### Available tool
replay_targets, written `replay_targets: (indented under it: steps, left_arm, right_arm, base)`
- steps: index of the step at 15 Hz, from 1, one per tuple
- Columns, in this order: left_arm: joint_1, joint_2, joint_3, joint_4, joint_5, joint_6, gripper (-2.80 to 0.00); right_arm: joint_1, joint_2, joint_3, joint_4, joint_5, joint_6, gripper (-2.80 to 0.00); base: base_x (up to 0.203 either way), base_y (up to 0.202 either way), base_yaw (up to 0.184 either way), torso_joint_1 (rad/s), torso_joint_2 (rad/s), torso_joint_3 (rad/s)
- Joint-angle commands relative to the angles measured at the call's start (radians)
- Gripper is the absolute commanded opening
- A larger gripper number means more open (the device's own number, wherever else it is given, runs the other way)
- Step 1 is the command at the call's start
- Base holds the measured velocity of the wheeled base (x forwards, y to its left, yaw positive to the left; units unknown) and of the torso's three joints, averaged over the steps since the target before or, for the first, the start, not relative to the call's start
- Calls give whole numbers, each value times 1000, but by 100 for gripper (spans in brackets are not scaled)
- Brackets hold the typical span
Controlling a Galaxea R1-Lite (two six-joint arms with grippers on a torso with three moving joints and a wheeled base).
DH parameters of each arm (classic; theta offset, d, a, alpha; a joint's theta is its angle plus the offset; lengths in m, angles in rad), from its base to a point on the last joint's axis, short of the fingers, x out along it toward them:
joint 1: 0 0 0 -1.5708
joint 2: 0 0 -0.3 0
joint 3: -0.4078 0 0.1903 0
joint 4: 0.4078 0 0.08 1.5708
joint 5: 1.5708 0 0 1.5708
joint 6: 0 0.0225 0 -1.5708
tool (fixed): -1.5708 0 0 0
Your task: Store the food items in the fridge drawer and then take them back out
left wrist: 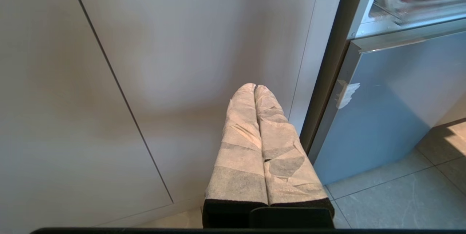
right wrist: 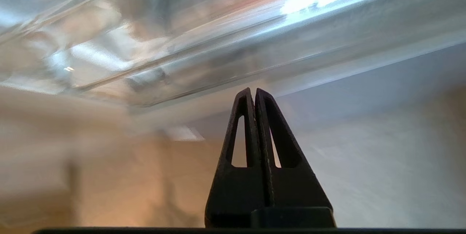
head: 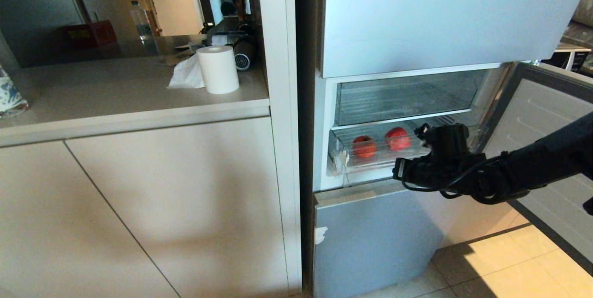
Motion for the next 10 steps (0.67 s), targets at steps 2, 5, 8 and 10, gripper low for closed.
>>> replay_targets:
  steps: [2, 5, 8, 10]
  left_arm:
    - [0, 0, 0, 1, 0, 0, -280]
    - [0, 0, 0, 1, 0, 0, -280]
    - [0, 0, 0, -1, -1, 0, -280]
    - [0, 0, 0, 1, 0, 0, -280]
  right_arm:
    - [7, -53, 106, -24, 2, 18, -280]
    - [7, -240, 260, -25, 3, 9, -280]
    - [7, -512, 438, -21, 5, -12, -280]
    - [7, -735, 582, -16, 4, -50, -280]
  base:
    - [0, 0, 0, 0, 0, 0]
    - [0, 0, 0, 0, 0, 0]
    - [0, 0, 0, 0, 0, 0]
    - [0, 0, 0, 0, 0, 0]
